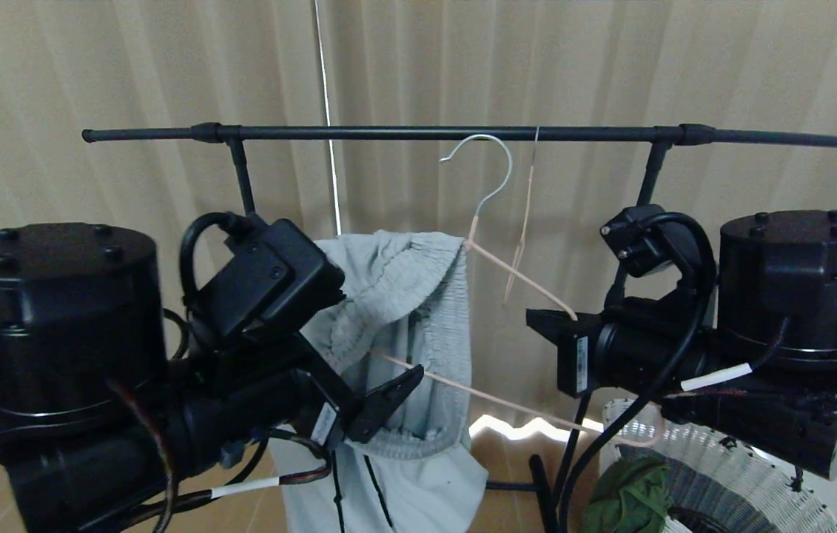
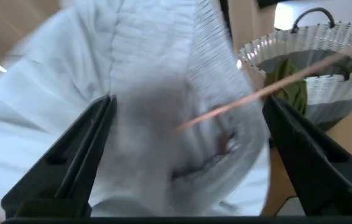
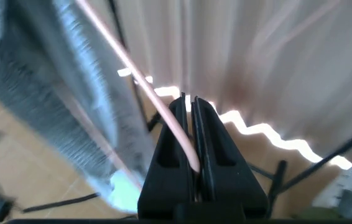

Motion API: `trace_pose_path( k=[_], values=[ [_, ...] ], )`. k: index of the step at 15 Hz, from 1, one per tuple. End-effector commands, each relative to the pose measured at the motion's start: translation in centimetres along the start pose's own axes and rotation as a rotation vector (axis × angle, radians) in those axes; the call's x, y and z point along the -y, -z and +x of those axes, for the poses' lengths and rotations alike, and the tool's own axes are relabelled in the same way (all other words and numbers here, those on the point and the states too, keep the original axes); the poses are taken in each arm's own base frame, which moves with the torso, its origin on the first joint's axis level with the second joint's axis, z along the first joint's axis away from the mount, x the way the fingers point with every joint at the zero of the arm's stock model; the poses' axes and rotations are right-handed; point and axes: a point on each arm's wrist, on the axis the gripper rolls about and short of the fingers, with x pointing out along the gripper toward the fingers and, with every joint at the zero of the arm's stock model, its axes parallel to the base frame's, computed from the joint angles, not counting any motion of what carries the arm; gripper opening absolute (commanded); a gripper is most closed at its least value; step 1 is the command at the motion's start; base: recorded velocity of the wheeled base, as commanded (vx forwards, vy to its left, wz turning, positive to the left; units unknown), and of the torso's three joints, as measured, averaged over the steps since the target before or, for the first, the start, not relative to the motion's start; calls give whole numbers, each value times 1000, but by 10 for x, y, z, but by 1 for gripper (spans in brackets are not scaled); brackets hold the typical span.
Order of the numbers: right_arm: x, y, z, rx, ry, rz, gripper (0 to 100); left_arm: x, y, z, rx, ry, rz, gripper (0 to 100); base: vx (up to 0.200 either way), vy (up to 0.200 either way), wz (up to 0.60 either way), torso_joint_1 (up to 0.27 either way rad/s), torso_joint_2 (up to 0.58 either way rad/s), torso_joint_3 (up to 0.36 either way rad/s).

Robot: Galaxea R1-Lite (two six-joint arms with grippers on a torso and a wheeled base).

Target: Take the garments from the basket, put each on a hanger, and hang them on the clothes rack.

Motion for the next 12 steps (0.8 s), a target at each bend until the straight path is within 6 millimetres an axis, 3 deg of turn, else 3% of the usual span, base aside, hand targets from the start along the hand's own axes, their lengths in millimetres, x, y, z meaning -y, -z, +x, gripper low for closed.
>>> trace_pose_path(
  k=[1,6,9,12],
  values=[
    [15,-4,-4,12,24,3,0,-8,4,-24,45,-43,1,100,0,0,0,0,0,0],
    [36,-6,-17,25,72,-75,0,-36,19,-26,-26,-179,112,100,0,0,0,0,0,0],
    [41,7,-29,-6,56,-87,0,-43,20,-26,-18,-214,126,100,0,0,0,0,0,0],
    [43,20,-28,-48,42,-93,0,-44,18,-26,-7,-216,150,100,0,0,0,0,0,0]
  ],
)
